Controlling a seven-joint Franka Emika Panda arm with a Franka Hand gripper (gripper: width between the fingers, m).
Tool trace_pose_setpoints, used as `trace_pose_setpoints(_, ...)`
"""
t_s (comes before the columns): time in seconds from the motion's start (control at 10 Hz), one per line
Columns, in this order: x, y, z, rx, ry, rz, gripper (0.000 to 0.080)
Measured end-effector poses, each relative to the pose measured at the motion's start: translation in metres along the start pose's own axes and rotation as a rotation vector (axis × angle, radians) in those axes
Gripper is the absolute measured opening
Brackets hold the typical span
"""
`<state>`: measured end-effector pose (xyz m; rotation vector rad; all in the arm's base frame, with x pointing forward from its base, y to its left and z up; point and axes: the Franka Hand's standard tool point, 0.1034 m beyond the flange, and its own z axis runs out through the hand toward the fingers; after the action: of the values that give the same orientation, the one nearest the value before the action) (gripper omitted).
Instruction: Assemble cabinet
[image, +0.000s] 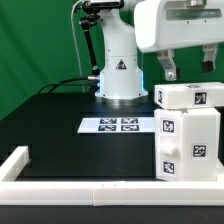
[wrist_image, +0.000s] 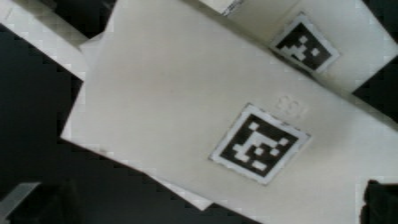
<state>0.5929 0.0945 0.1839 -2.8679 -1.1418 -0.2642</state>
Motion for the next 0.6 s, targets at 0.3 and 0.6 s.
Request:
trace_pose_setpoints(0.3, -0.004, 0.005, 0.000, -0.012, -0.017, -0.239, 0.0797)
trace_pose_setpoints(0.6, 0.000, 0.009, -0.001, -0.007, -0.082, -0.663, 0.0797)
